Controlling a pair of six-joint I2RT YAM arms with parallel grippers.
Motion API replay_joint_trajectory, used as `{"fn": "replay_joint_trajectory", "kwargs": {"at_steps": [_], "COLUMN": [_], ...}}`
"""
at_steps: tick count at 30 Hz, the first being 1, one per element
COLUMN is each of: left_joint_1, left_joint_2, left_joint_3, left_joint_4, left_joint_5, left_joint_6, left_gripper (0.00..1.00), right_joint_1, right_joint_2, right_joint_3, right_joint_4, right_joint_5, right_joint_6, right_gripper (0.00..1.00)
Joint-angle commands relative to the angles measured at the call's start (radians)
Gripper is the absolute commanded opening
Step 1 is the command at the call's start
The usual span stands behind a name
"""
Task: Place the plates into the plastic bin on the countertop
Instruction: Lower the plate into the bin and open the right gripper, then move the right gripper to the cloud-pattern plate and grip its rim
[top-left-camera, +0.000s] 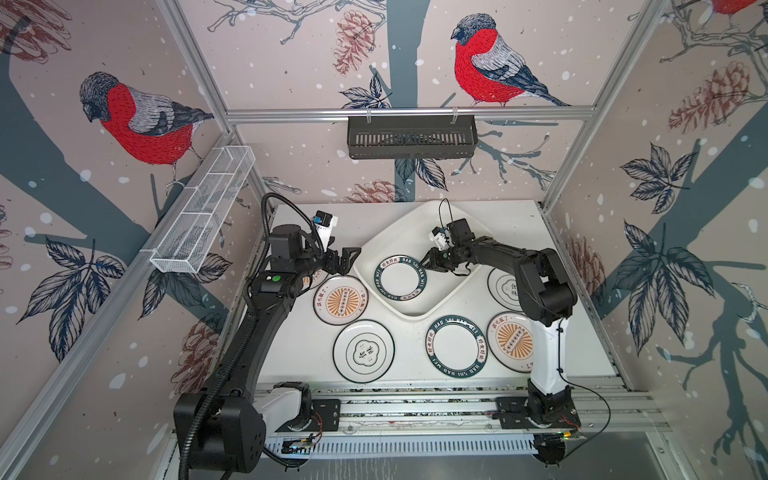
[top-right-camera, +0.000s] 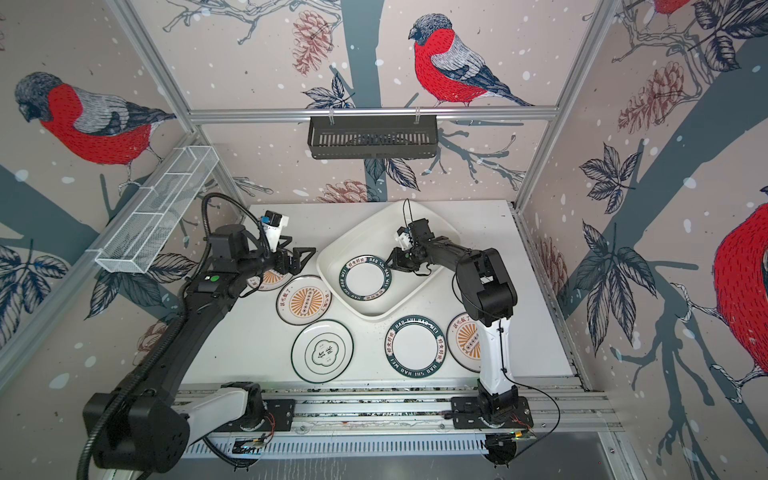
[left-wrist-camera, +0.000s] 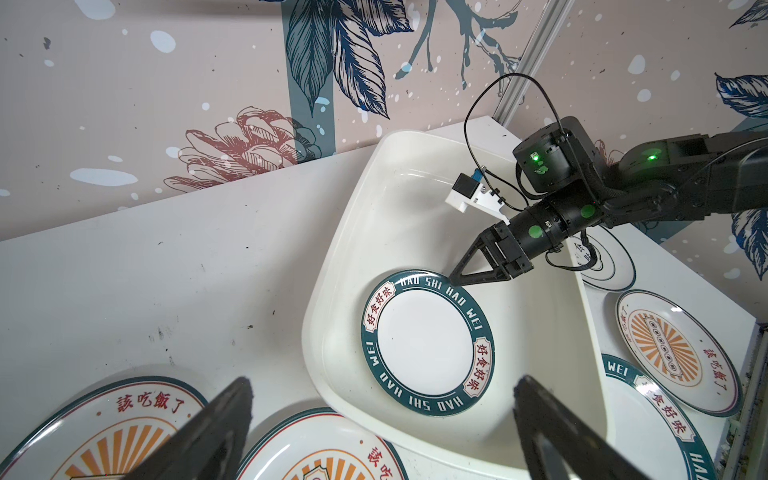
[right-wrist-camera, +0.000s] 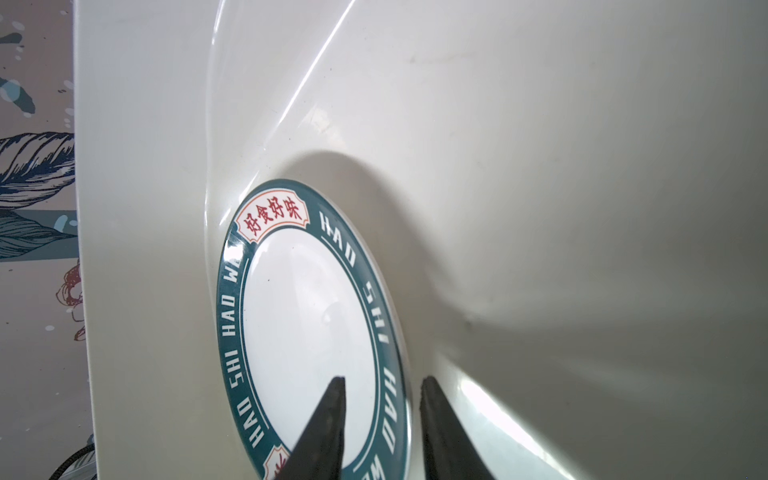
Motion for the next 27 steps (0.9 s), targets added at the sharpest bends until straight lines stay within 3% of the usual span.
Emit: {"fn": "replay_joint_trajectory", "kwargs": {"at_steps": [1, 6, 12, 20, 27], "left_joint_1": [-0.004, -0.008, -0.026, -0.104, -0.172], "left_joint_2": [0.002, 0.000, 0.007, 0.005, 0.041], "left_joint_3": [0.015, 0.048, 0.073, 0.066, 0.043], "left_joint_4": [-0.008, -0.030, -0.079, -0.129, -0.099], "left_joint_5": [-0.006, -0.025, -0.011, -0.019, 0.043], "left_joint_6": [0.031, 0.060, 0.102, 0.197, 0.141], "left_gripper": [0.97, 0.97, 0.97, 0.97, 0.97], "right_joint_1": [0.000, -0.031, -0.158, -0.453, -0.758], "right_joint_2": [-0.015, -0.129, -0.377, -0.766, -0.930], "right_joint_3": [0.021, 0.004, -0.134, -0.545, -0.807], "right_joint_4": [-0.031, -0.039, 0.014, 0.143, 0.216], "right_joint_5": [0.050, 0.131, 0.146, 0.131, 0.065], "right_joint_6": [-0.013, -0.022, 0.033, 0.154, 0.232], "right_gripper": [0.33, 0.33, 0.34, 0.41, 0.42]}}
